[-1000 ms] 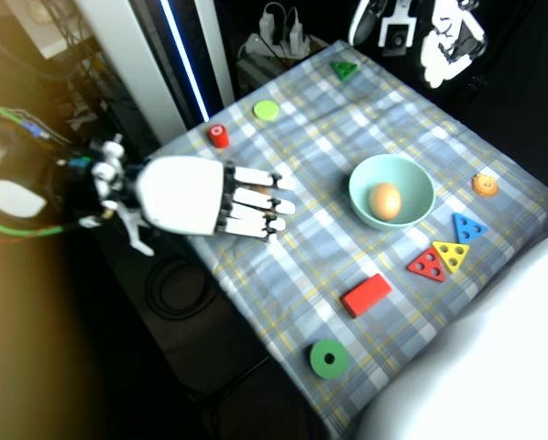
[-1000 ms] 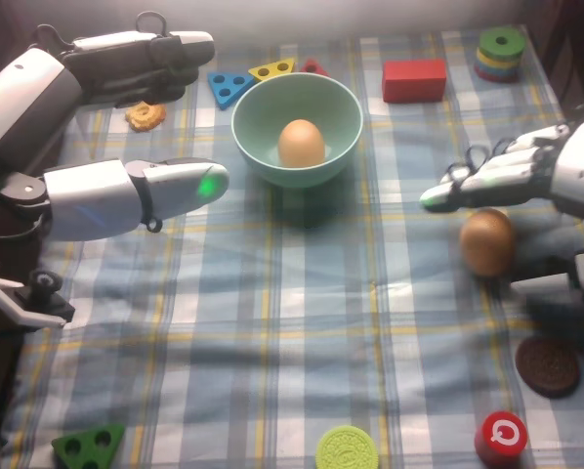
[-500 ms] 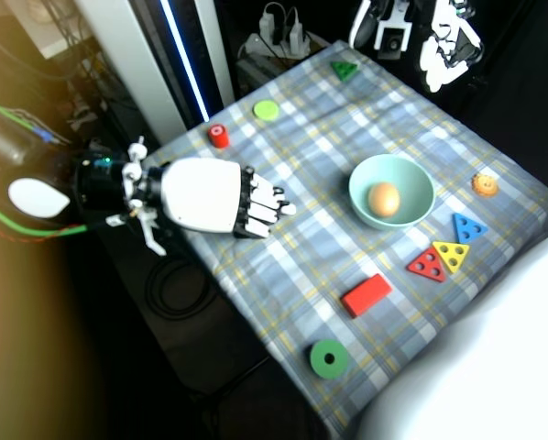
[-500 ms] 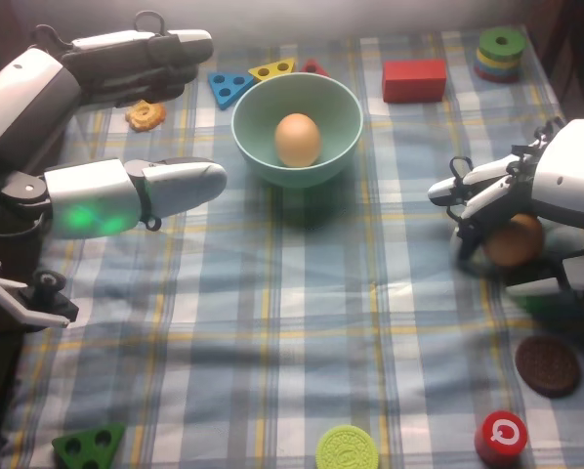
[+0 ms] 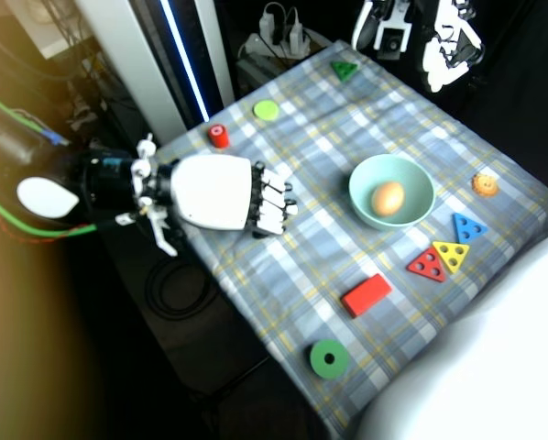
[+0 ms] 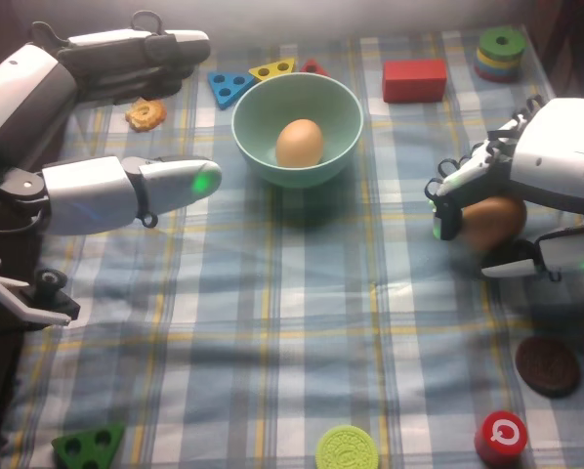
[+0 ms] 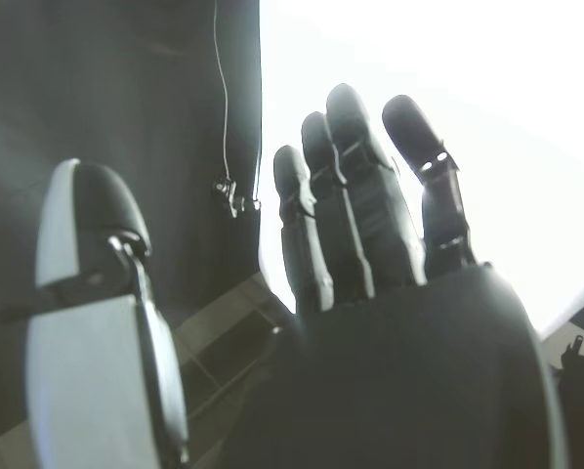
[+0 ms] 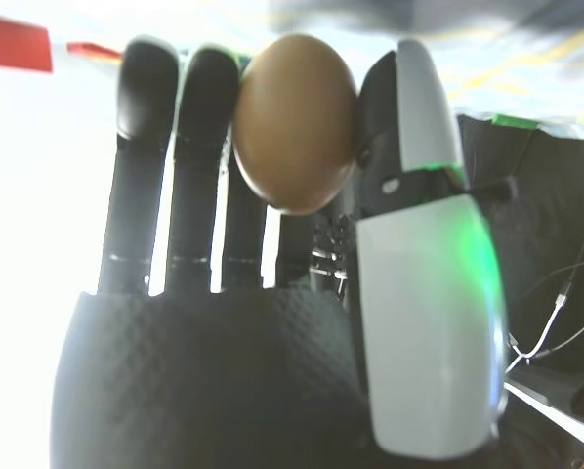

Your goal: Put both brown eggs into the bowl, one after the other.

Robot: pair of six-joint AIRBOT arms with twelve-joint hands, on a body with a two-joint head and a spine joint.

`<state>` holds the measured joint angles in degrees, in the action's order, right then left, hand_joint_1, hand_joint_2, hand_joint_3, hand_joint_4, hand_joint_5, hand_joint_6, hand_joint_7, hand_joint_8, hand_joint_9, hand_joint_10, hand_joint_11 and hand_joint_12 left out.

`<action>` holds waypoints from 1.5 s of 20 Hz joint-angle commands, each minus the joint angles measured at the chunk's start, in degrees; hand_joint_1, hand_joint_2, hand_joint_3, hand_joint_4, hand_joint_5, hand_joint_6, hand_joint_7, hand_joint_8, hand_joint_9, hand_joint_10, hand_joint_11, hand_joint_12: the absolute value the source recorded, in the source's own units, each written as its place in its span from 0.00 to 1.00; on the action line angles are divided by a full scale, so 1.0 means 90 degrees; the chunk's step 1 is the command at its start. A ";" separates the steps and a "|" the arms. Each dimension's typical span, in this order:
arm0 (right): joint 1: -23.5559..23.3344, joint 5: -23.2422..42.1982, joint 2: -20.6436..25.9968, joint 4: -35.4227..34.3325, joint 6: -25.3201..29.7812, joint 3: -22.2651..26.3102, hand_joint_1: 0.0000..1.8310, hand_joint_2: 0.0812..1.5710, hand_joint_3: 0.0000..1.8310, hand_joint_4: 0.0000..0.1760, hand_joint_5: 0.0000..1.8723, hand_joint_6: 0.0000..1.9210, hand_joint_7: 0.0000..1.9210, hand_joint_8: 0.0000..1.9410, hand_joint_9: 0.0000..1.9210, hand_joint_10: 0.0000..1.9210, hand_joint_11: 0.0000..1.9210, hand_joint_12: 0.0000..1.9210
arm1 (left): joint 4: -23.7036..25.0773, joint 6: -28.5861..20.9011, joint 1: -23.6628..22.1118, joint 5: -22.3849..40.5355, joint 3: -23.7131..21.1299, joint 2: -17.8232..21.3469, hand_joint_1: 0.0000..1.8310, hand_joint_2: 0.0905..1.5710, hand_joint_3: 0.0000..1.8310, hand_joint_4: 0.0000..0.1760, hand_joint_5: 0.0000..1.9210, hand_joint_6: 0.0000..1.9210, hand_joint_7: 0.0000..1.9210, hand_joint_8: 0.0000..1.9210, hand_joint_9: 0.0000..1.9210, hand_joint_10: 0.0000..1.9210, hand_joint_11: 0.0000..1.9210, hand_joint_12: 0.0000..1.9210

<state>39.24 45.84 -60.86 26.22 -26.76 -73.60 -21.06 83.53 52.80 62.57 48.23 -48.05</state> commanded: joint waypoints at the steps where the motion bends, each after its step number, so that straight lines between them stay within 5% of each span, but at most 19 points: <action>1: -0.0131 0.0670 -0.0011 -0.0228 0.0005 -0.0036 0.67 0.72 0.00 0.00 0.49 0.47 0.48 0.65 0.48 0.50 0.43 0.68 | 0.0139 -0.0124 -0.0047 0.0752 0.0044 -0.0024 0.51 0.56 0.00 0.24 0.32 0.00 0.31 0.00 0.32 0.01 0.00 0.76; 6: -0.0538 0.0725 -0.0128 -0.0231 -0.0091 -0.0107 0.69 0.71 0.00 0.00 0.52 0.42 0.50 0.66 0.50 0.64 0.47 0.75 | 0.0139 -0.0229 -0.0035 0.0741 0.0073 -0.0033 0.48 0.56 0.00 0.37 0.31 0.00 0.31 0.00 0.32 0.02 0.01 0.76; 8: -0.0680 0.0831 -0.0128 -0.0235 -0.0121 -0.0125 0.69 0.72 0.00 0.00 0.51 0.42 0.48 0.69 0.47 0.65 0.44 0.74 | 0.0139 -0.0245 -0.0025 0.0741 0.0076 -0.0031 0.49 0.57 0.00 0.25 0.32 0.00 0.32 0.00 0.33 0.02 0.01 0.76; 11: -0.1042 0.0991 -0.0178 -0.0292 -0.0346 -0.0128 0.68 0.73 0.00 0.00 0.50 0.41 0.44 0.76 0.39 0.83 0.36 0.91 | 0.0137 -0.0283 -0.0019 0.0737 0.0086 -0.0030 0.49 0.56 0.00 0.36 0.32 0.00 0.32 0.00 0.33 0.02 0.01 0.75; 14: -0.1420 0.1020 -0.0326 -0.0292 -0.0524 -0.0195 0.68 0.72 0.00 0.00 0.52 0.40 0.45 0.75 0.37 0.85 0.33 0.98 | 0.0137 -0.0332 -0.0015 0.0721 0.0112 -0.0031 0.49 0.55 0.00 0.50 0.31 0.00 0.31 0.00 0.34 0.02 0.01 0.73; 15: -0.1557 0.1030 -0.0434 -0.0291 -0.0568 -0.0244 0.67 0.73 0.00 0.00 0.52 0.43 0.43 0.75 0.34 0.82 0.28 0.99 | 0.0137 -0.0348 -0.0015 0.0705 0.0127 -0.0039 0.50 0.55 0.00 0.51 0.31 0.00 0.31 0.00 0.33 0.02 0.01 0.72; 16: -0.1682 0.1042 -0.0537 -0.0291 -0.0597 -0.0299 0.67 0.72 0.00 0.00 0.52 0.44 0.44 0.71 0.32 0.74 0.21 0.92 | 0.0130 -0.0363 -0.0016 0.0683 0.0146 -0.0051 0.50 0.54 0.00 0.31 0.33 0.01 0.31 0.00 0.32 0.01 0.01 0.72; 18: -0.1912 0.1057 -0.0798 -0.0293 -0.0613 -0.0444 0.66 0.72 0.00 0.00 0.50 0.49 0.46 0.66 0.30 0.63 0.12 0.87 | 0.0122 -0.0444 -0.0016 0.0640 0.0201 -0.0085 0.47 0.55 0.00 0.14 0.36 0.01 0.31 0.00 0.31 0.00 0.01 0.69; 19: -0.1985 0.1057 -0.0948 -0.0298 -0.0617 -0.0532 0.72 0.73 0.00 0.00 0.49 0.53 0.49 0.60 0.33 0.73 0.15 0.86 | 0.0122 -0.0506 -0.0016 0.0616 0.0234 -0.0100 0.46 0.55 0.00 0.23 0.36 0.00 0.32 0.00 0.30 0.00 0.00 0.69; 20: -0.2035 0.1051 -0.1085 -0.0312 -0.0629 -0.0620 0.67 0.71 0.00 0.00 0.50 0.52 0.51 0.56 0.31 0.61 0.15 0.84 | 0.0121 -0.0545 -0.0016 0.0595 0.0256 -0.0109 0.47 0.55 0.00 0.42 0.33 0.00 0.31 0.00 0.30 0.00 0.00 0.69; 22: -0.2100 0.1020 -0.1356 -0.0337 -0.0630 -0.0813 0.67 0.69 0.00 0.20 0.52 0.53 0.53 0.49 0.38 0.48 0.20 0.77 | 0.0112 -0.0595 -0.0018 0.0541 0.0309 -0.0133 0.46 0.56 0.00 0.41 0.31 0.00 0.26 0.00 0.28 0.00 0.00 0.66; 23: -0.2141 0.0942 -0.1509 -0.0351 -0.0630 -0.0941 0.73 0.69 0.00 0.00 0.52 0.53 0.53 0.48 0.43 0.59 0.24 0.71 | 0.0112 -0.0633 -0.0020 0.0515 0.0340 -0.0150 0.45 0.56 0.00 0.37 0.31 0.00 0.27 0.00 0.29 0.01 0.00 0.69; 24: -0.2170 0.0842 -0.1618 -0.0353 -0.0630 -0.1028 0.69 0.68 0.00 0.00 0.54 0.56 0.54 0.42 0.42 0.38 0.13 0.64 | 0.0112 -0.0677 -0.0021 0.0504 0.0365 -0.0164 0.45 0.56 0.00 0.36 0.32 0.00 0.28 0.01 0.29 0.01 0.01 0.69; 25: -0.2176 0.0695 -0.1744 -0.0399 -0.0631 -0.1141 0.67 0.68 0.00 0.12 0.53 0.53 0.57 0.40 0.49 0.22 0.06 0.61 | 0.0114 -0.0747 -0.0021 0.0490 0.0400 -0.0186 0.44 0.57 0.00 0.43 0.33 0.00 0.29 0.00 0.29 0.01 0.02 0.68; 26: -0.2176 0.0634 -0.1795 -0.0427 -0.0631 -0.1193 0.67 0.68 0.00 0.12 0.53 0.53 0.57 0.40 0.49 0.22 0.06 0.61 | 0.0114 -0.0771 -0.0021 0.0482 0.0414 -0.0196 0.44 0.57 0.00 0.43 0.33 0.00 0.29 0.00 0.29 0.01 0.02 0.68; 27: -0.2175 0.0563 -0.1840 -0.0453 -0.0631 -0.1244 0.73 0.67 0.00 0.00 0.54 0.49 0.59 0.41 0.47 0.48 0.08 0.65 | 0.0116 -0.0793 -0.0023 0.0471 0.0426 -0.0204 0.44 0.57 0.00 0.48 0.33 0.00 0.30 0.01 0.30 0.01 0.03 0.68; 28: -0.2174 0.0494 -0.1866 -0.0462 -0.0631 -0.1277 0.75 0.67 0.00 0.00 0.54 0.49 0.60 0.39 0.48 0.54 0.15 0.67 | 0.0117 -0.0802 -0.0028 0.0465 0.0434 -0.0212 0.44 0.57 0.00 0.50 0.33 0.00 0.30 0.01 0.31 0.01 0.03 0.68; 29: -0.2174 0.0461 -0.1873 -0.0463 -0.0631 -0.1289 0.75 0.67 0.00 0.00 0.54 0.49 0.61 0.38 0.47 0.54 0.15 0.64 | 0.0117 -0.0803 -0.0030 0.0464 0.0435 -0.0212 0.44 0.57 0.00 0.52 0.33 0.00 0.31 0.01 0.31 0.01 0.03 0.68; 30: -0.2174 0.0437 -0.1874 -0.0481 -0.0631 -0.1295 0.69 0.67 0.00 0.00 0.55 0.44 0.58 0.43 0.46 0.38 0.14 0.64 | 0.0117 -0.0805 -0.0031 0.0466 0.0436 -0.0210 0.43 0.58 0.00 0.54 0.32 0.00 0.30 0.00 0.31 0.01 0.02 0.67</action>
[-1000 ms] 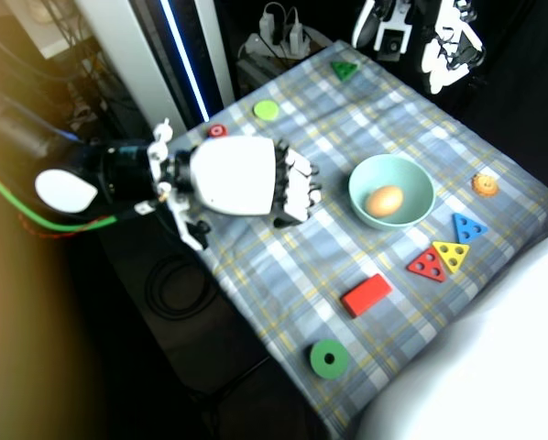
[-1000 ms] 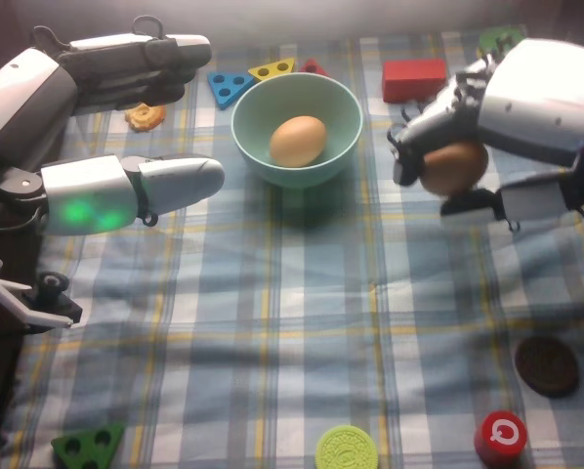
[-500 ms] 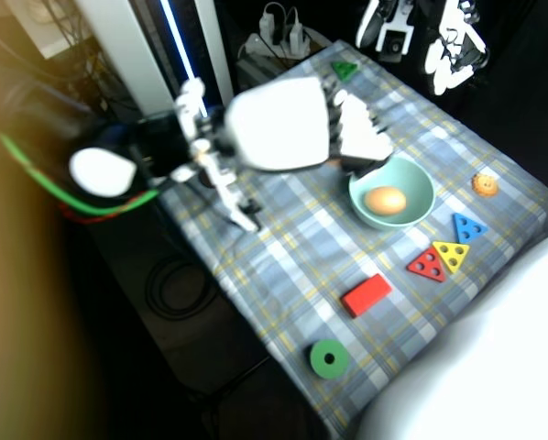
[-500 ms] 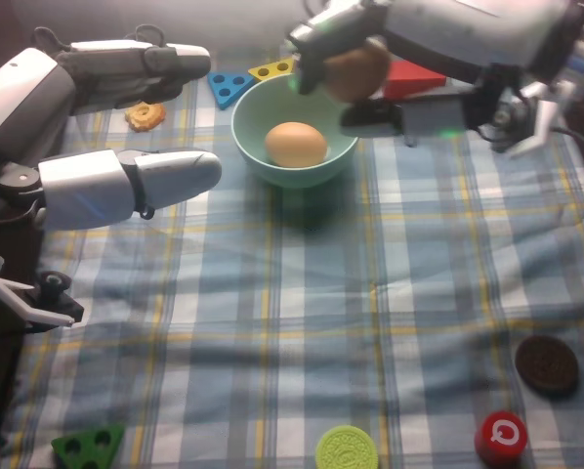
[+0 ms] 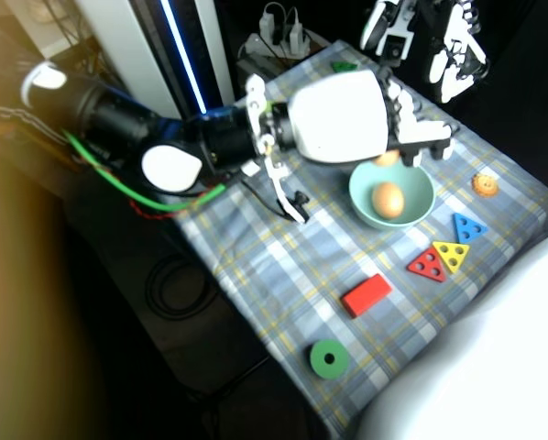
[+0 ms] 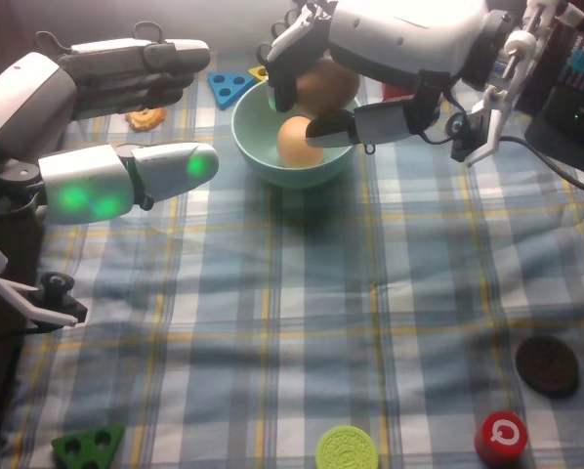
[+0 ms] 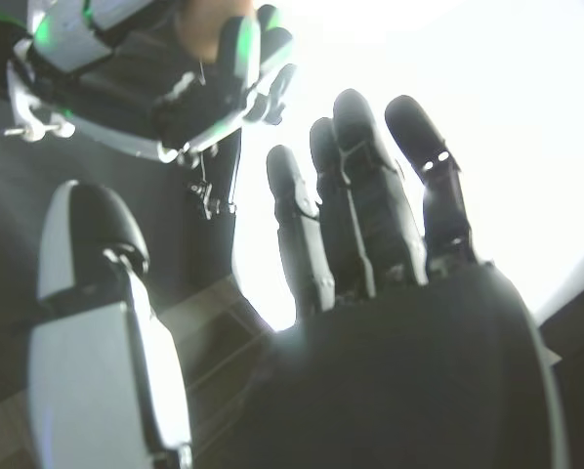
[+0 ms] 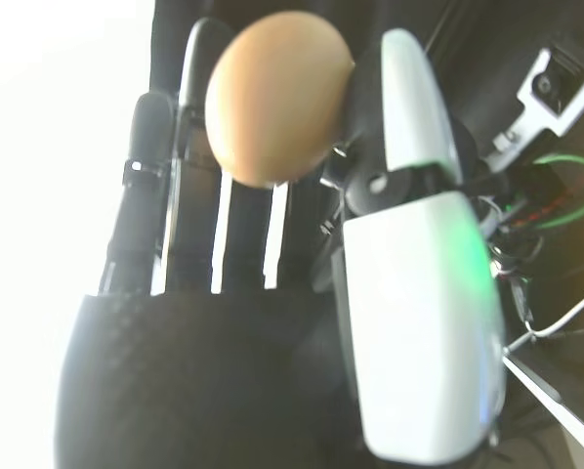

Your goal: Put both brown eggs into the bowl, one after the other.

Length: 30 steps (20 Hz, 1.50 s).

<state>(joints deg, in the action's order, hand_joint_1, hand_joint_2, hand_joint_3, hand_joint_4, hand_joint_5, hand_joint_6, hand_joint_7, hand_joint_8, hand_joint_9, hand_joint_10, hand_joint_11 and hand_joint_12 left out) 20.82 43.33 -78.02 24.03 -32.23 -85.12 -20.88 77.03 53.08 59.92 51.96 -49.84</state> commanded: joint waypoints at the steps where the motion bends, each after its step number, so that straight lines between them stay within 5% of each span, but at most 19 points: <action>1: -0.0126 0.0713 0.0034 -0.0281 -0.0024 -0.0017 0.67 0.67 0.00 0.15 0.55 0.46 0.55 0.45 0.46 0.27 0.12 0.64 | 0.0097 -0.0087 -0.0062 0.0760 0.0022 -0.0010 0.43 0.59 0.00 0.49 0.32 0.00 0.30 0.00 0.31 0.01 0.01 0.67; 2: -0.0113 0.0713 0.0037 -0.0303 -0.0024 -0.0017 0.67 0.68 0.00 0.23 0.54 0.50 0.54 0.46 0.47 0.19 0.17 0.61 | 0.0092 -0.0094 -0.0061 0.0761 0.0023 -0.0010 0.44 0.59 0.00 0.43 0.33 0.00 0.31 0.00 0.31 0.01 0.01 0.65; 3: -0.0072 0.0713 0.0044 -0.0340 -0.0024 -0.0016 0.59 0.69 0.00 0.46 0.53 0.50 0.52 0.20 0.49 0.14 0.23 0.59 | 0.0085 -0.0108 -0.0056 0.0761 0.0023 -0.0012 0.44 0.59 0.00 0.53 0.31 0.00 0.26 0.00 0.27 0.00 0.00 0.63; 4: -0.0032 0.0713 0.0062 -0.0373 -0.0024 -0.0009 0.49 0.67 0.00 0.00 0.48 0.20 0.52 0.08 0.49 0.09 0.21 0.57 | 0.0081 -0.0122 -0.0053 0.0759 0.0023 -0.0014 0.43 0.60 0.00 0.52 0.30 0.00 0.25 0.00 0.27 0.00 0.00 0.64; 6: 0.0020 0.0714 0.0088 -0.0434 -0.0024 0.0005 0.46 0.66 0.00 0.00 0.50 0.02 0.54 0.01 0.51 0.03 0.20 0.62 | 0.0076 -0.0132 -0.0051 0.0759 0.0024 -0.0019 0.41 0.60 0.00 0.65 0.29 0.00 0.21 0.00 0.24 0.00 0.00 0.64; 8: 0.0072 0.0718 0.0111 -0.0510 -0.0024 0.0016 0.43 0.65 0.00 0.00 0.49 0.00 0.52 0.00 0.48 0.01 0.16 0.65 | 0.0075 -0.0152 -0.0051 0.0759 0.0024 -0.0018 0.39 0.61 0.00 0.63 0.29 0.00 0.17 0.00 0.21 0.00 0.00 0.65; 9: 0.0093 0.0720 0.0126 -0.0539 -0.0024 0.0023 0.45 0.64 0.00 0.00 0.48 0.00 0.52 0.00 0.48 0.01 0.14 0.66 | 0.0075 -0.0166 -0.0051 0.0759 0.0024 -0.0018 0.40 0.60 0.00 0.55 0.29 0.00 0.18 0.00 0.21 0.00 0.00 0.64; 11: 0.0165 0.0777 0.0204 -0.0627 -0.0024 0.0070 0.46 0.64 0.00 0.00 0.46 0.00 0.51 0.00 0.48 0.01 0.14 0.65 | 0.0076 -0.0201 -0.0051 0.0759 0.0024 -0.0021 0.40 0.60 0.00 0.68 0.28 0.00 0.19 0.00 0.21 0.00 0.00 0.60; 13: 0.0250 0.0957 0.0328 -0.0758 -0.0024 0.0152 0.46 0.64 0.00 0.00 0.45 0.00 0.49 0.00 0.49 0.01 0.18 0.64 | 0.0076 -0.0240 -0.0041 0.0770 0.0024 -0.0020 0.41 0.59 0.00 0.66 0.31 0.00 0.25 0.00 0.25 0.01 0.01 0.60; 15: 0.0367 0.1318 0.0570 -0.0976 -0.0024 0.0298 0.46 0.64 0.00 0.00 0.43 0.00 0.45 0.00 0.45 0.00 0.14 0.62 | 0.0074 -0.0360 -0.0020 0.0877 0.0026 0.0009 0.43 0.59 0.00 0.56 0.34 0.00 0.30 0.01 0.30 0.02 0.02 0.60; 16: 0.0450 0.1574 0.0764 -0.1127 -0.0024 0.0407 0.42 0.65 0.00 0.04 0.41 0.00 0.43 0.00 0.42 0.00 0.08 0.62 | 0.0085 -0.0484 -0.0001 0.0989 0.0028 0.0046 0.46 0.58 0.00 0.44 0.35 0.00 0.30 0.00 0.29 0.01 0.00 0.62; 17: 0.0589 0.1848 0.0960 -0.1290 -0.0024 0.0527 0.49 0.66 0.00 0.00 0.36 0.00 0.39 0.00 0.40 0.00 0.09 0.63 | 0.0116 -0.0622 0.0029 0.1153 0.0028 0.0089 0.47 0.58 0.00 0.26 0.35 0.00 0.29 0.00 0.28 0.00 0.00 0.63; 22: 0.1600 0.3199 0.1755 -0.2353 -0.0024 0.1081 0.44 0.64 0.00 0.00 0.32 0.00 0.33 0.00 0.34 0.00 0.15 0.45 | 0.0331 -0.1409 0.0269 0.1969 0.0012 0.0360 0.48 0.58 0.00 0.16 0.37 0.00 0.32 0.01 0.30 0.01 0.00 0.71; 24: 0.2213 0.3896 0.2067 -0.2852 -0.0062 0.1362 0.46 0.65 0.00 0.00 0.28 0.00 0.30 0.00 0.30 0.00 0.13 0.35 | 0.0379 -0.1914 0.0413 0.2457 0.0021 0.0446 0.52 0.59 0.00 0.00 0.37 0.00 0.34 0.01 0.32 0.02 0.02 0.68; 27: 0.2982 0.4862 0.2386 -0.3465 -0.0159 0.1761 0.57 0.65 0.00 0.00 0.26 0.00 0.28 0.00 0.29 0.00 0.16 0.35 | 0.0381 -0.2542 0.0615 0.2937 0.0117 0.0456 0.58 0.58 0.00 0.00 0.34 0.00 0.34 0.00 0.32 0.01 0.07 0.55; 29: 0.3478 0.5583 0.2537 -0.3740 -0.0159 0.2028 0.48 0.66 0.00 0.00 0.28 0.00 0.33 0.00 0.37 0.01 0.18 0.46 | 0.0504 -0.3111 0.0726 0.3394 0.0182 0.0448 0.48 0.63 0.01 0.00 0.19 0.00 0.32 0.00 0.34 0.01 0.00 0.53; 30: 0.3577 0.5808 0.2585 -0.3777 -0.0159 0.2116 0.48 0.66 0.00 0.00 0.28 0.00 0.33 0.00 0.37 0.01 0.18 0.46 | 0.0572 -0.3450 0.0739 0.3543 0.0257 0.0410 0.48 0.63 0.01 0.00 0.19 0.00 0.32 0.00 0.34 0.01 0.00 0.53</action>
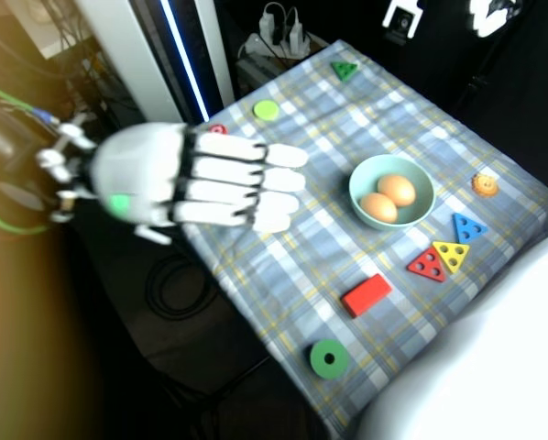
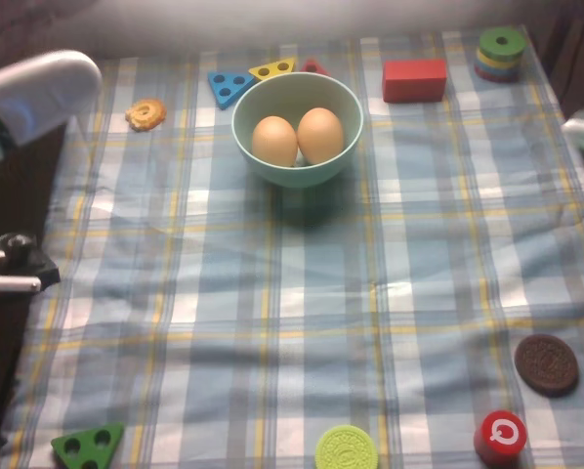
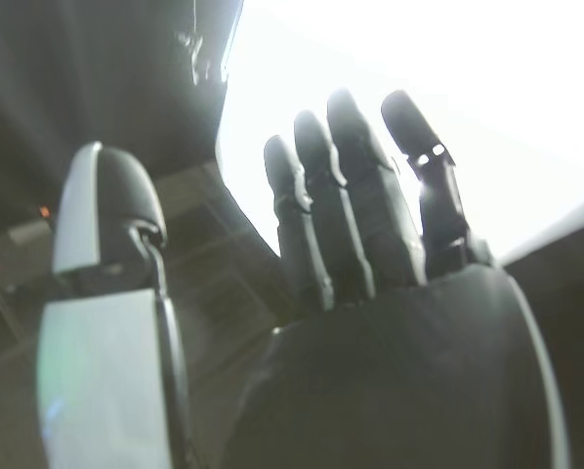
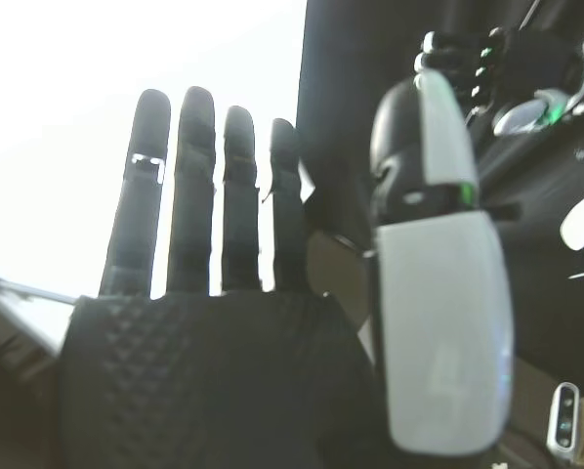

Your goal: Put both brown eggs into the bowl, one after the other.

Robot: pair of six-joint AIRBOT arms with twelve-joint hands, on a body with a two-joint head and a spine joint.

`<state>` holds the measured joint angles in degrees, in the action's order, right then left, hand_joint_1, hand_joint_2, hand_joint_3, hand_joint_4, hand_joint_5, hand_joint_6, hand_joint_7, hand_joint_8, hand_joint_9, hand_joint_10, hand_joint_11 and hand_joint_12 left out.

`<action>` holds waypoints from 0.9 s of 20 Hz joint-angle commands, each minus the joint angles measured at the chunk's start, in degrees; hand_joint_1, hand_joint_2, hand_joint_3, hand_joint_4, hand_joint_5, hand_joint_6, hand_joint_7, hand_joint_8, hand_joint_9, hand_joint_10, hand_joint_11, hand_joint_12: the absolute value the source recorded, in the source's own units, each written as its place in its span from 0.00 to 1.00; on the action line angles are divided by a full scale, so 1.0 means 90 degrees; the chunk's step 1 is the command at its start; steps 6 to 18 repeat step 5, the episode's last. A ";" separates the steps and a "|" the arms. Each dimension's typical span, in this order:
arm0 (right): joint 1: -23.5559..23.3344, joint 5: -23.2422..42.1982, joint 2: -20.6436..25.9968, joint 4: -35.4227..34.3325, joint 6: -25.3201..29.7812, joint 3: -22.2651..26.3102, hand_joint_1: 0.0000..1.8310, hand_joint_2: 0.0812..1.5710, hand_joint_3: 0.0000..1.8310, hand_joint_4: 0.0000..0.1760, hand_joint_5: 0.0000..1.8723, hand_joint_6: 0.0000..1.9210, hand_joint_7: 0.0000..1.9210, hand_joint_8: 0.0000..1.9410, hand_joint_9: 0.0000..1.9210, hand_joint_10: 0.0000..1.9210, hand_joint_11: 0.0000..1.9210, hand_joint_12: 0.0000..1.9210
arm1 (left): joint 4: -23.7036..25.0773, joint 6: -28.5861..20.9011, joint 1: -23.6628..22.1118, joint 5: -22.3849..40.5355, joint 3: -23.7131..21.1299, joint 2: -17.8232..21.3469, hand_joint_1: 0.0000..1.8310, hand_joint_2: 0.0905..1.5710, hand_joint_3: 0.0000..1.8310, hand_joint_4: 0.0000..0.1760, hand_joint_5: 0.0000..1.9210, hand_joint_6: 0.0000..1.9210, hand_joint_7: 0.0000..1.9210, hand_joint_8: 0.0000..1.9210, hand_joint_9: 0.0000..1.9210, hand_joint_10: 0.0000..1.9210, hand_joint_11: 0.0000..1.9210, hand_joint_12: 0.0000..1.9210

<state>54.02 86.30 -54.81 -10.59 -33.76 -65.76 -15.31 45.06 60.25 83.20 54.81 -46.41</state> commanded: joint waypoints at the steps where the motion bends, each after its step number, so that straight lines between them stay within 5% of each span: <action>1: 0.0006 0.1335 0.0056 0.0043 0.0010 0.0069 0.45 0.66 0.00 0.00 0.29 0.00 0.35 0.00 0.39 0.01 0.20 0.50 | 0.0032 -0.0420 -0.0035 0.1157 0.0081 -0.0058 0.38 0.64 0.00 0.00 0.15 0.00 0.36 0.01 0.41 0.03 0.05 0.56; 2: 0.0130 0.1623 0.0088 0.0041 0.0004 0.0167 0.42 0.69 0.01 0.00 0.25 0.00 0.35 0.00 0.40 0.01 0.20 0.50 | 0.0115 -0.1060 -0.0014 0.1391 0.0273 -0.0193 0.31 0.72 0.01 0.00 0.21 0.01 0.34 0.00 0.40 0.02 0.08 0.64; 3: 0.0169 0.1633 0.0119 0.0101 -0.0038 0.0307 0.39 0.71 0.01 0.00 0.18 0.00 0.32 0.00 0.38 0.00 0.19 0.49 | 0.0141 -0.1467 0.0019 0.1655 0.0406 -0.0331 0.21 0.82 0.01 0.00 0.20 0.00 0.28 0.00 0.34 0.01 0.07 0.61; 4: 0.0155 0.1634 0.0117 0.0164 -0.0060 0.0348 0.32 0.76 0.01 0.16 0.10 0.00 0.26 0.00 0.32 0.00 0.14 0.44 | 0.0154 -0.1466 0.0036 0.1764 0.0396 -0.0334 0.04 0.89 0.01 0.09 0.23 0.01 0.22 0.00 0.26 0.00 0.01 0.45; 5: 0.0107 0.1636 0.0110 0.0350 -0.0068 0.0418 0.46 0.72 0.00 0.06 0.18 0.01 0.24 0.00 0.26 0.00 0.09 0.41 | 0.0255 -0.1389 0.0012 0.1796 0.0294 -0.0259 0.01 0.85 0.00 0.51 0.30 0.04 0.18 0.00 0.14 0.01 0.00 0.13; 18: 0.0107 0.1636 0.0110 0.0350 -0.0068 0.0418 0.46 0.72 0.00 0.06 0.18 0.01 0.24 0.00 0.26 0.00 0.09 0.41 | 0.0255 -0.1389 0.0012 0.1796 0.0294 -0.0259 0.01 0.85 0.00 0.51 0.30 0.04 0.18 0.00 0.14 0.01 0.00 0.13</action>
